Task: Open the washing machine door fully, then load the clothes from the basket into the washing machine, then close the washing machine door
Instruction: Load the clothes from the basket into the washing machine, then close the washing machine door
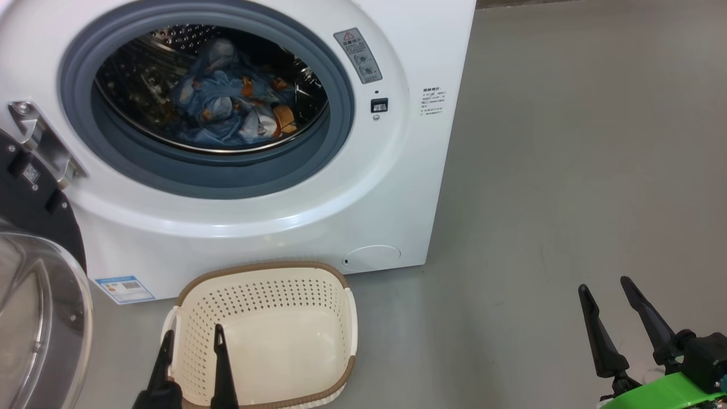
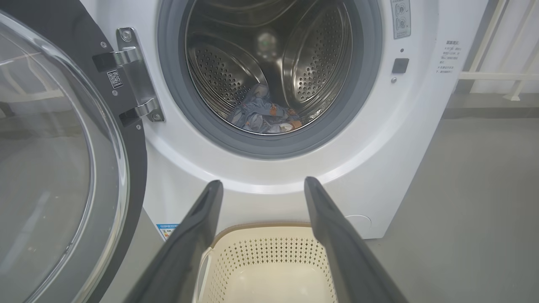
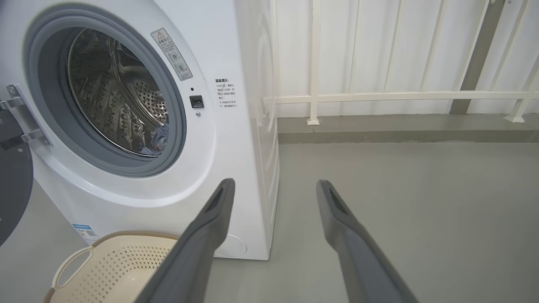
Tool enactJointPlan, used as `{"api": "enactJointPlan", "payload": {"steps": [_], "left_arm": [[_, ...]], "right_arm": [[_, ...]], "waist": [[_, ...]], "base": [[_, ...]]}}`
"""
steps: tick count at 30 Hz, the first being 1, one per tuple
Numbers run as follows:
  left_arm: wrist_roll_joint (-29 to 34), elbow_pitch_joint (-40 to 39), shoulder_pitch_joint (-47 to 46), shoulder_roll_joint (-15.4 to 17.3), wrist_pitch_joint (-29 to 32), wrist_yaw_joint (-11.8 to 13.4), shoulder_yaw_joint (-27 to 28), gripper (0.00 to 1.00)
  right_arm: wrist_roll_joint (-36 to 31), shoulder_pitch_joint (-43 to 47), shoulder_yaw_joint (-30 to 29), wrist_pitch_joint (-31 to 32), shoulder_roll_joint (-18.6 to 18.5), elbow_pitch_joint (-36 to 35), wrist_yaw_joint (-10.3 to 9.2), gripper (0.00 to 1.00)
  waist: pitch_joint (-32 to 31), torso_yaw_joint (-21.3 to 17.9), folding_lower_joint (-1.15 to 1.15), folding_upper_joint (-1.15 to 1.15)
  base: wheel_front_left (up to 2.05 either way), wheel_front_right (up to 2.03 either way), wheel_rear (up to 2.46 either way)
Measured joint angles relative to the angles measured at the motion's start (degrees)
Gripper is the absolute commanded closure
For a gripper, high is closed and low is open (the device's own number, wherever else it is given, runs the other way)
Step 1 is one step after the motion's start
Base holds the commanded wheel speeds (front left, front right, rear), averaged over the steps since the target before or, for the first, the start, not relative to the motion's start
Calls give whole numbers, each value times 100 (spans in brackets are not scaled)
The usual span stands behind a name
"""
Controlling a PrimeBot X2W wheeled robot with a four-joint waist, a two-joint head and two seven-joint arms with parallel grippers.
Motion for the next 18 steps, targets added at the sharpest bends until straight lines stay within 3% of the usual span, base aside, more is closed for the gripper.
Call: {"api": "enactJointPlan", "payload": {"steps": [18], "left_arm": [[-35, -9, 110, 1, 0, -85, 41, 0]], "right_arm": [[-54, 118, -2, 0, 73, 213, 0, 0]], "waist": [[-145, 61, 0, 0]], "base": [[0, 0, 0]]}}
